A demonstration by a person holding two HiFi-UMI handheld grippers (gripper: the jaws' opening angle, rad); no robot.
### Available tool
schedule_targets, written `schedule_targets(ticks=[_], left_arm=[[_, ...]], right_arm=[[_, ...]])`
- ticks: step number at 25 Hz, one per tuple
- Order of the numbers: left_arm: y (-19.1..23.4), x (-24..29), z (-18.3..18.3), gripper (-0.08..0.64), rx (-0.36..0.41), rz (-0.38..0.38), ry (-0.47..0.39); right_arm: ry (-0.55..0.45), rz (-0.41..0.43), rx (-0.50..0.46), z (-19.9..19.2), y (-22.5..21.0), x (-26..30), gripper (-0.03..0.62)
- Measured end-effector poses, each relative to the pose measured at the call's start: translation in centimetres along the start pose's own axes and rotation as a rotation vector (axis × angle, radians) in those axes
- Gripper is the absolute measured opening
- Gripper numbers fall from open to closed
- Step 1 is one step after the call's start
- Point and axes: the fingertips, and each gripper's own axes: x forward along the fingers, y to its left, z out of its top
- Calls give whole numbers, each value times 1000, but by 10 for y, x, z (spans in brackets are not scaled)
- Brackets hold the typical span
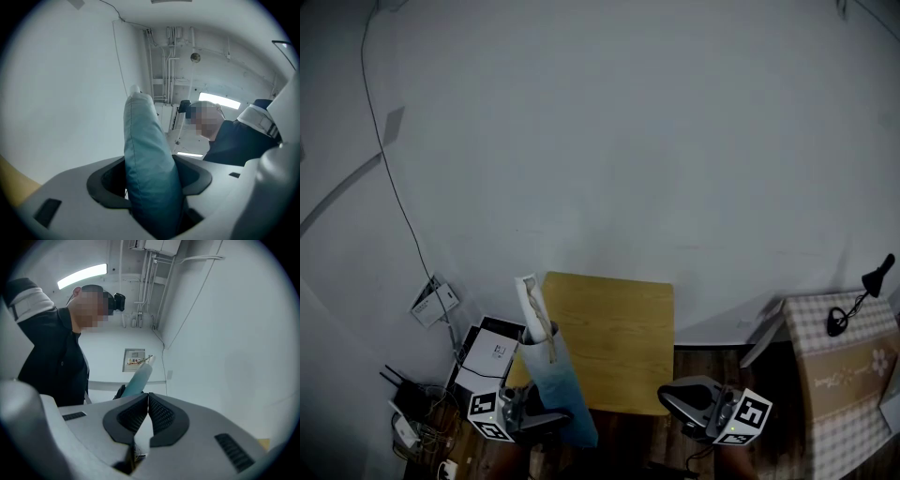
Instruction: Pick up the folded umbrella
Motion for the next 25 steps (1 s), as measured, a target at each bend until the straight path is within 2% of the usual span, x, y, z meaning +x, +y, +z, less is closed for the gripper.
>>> schedule_targets(ticks=[4, 6, 10, 15, 18, 21, 25], left_arm=[[-33, 3, -57, 288, -52, 47, 42], [-46, 4, -67, 290, -78, 56, 70], [-70, 7, -65, 290, -89, 0, 106], [-99, 0, -64, 290, -85, -83, 125], [-121, -10, -59, 291, -82, -108, 112], [-145, -42, -49, 291, -78, -105, 87], [-167, -110, -46, 291, -107, -39, 61]], right_arm=[[-21, 8, 45, -21, 31, -39, 18], [-26, 2, 76, -27, 46, -45, 18], [-18, -36, 92, -27, 64, -47, 18], [-32, -58, 2, -5, 102, -41, 18], [-50, -77, -7, 6, 127, -35, 18], [-32, -94, 18, -1, 154, -18, 18], [56, -103, 13, -25, 200, 20, 18]])
